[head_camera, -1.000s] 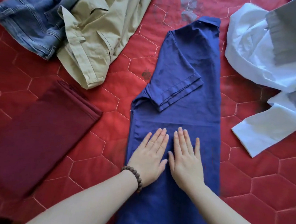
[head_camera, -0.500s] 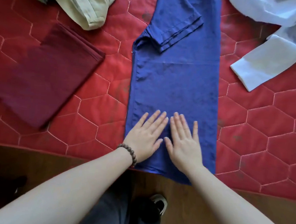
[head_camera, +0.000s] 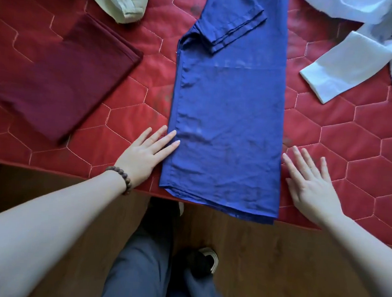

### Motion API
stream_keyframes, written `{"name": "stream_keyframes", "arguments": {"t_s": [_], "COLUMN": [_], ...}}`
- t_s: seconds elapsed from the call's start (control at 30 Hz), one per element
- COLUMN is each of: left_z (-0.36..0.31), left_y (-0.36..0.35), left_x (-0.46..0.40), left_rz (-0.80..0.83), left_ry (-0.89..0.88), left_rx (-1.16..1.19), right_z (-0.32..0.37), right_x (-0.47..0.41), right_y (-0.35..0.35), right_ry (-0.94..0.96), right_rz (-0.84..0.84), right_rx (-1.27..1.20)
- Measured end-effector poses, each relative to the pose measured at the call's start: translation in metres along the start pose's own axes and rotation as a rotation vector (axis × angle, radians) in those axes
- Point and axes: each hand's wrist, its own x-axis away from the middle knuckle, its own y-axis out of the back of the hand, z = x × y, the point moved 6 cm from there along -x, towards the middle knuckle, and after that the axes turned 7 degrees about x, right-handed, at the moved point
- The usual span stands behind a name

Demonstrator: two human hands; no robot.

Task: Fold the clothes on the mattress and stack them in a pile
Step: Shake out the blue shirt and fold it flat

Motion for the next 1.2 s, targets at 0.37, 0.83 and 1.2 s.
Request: {"name": "stream_keyframes", "arguments": {"t_s": [0.37, 0.83, 1.2], "left_z": [0.006, 0.081, 0.035], "left_y": [0.043, 0.001, -0.019], "left_x": [-0.06, -0.119, -0.024], "left_rz": [0.156, 0.016, 0.271], "left_ry": [-0.01, 0.835, 0.999], "left_rx": [0.604, 1.589, 1.708], "right_z": [0.031, -0.017, 0.014], "right_x": [-0.058, -0.15, -0.065], "right_y": [0.048, 0.021, -0.003], "right_ry": [0.275, -0.678, -0.669], "right_rz": [0.377, 0.383, 0.554], "right_rx": [-0.498, -1.494, -1.462]}}
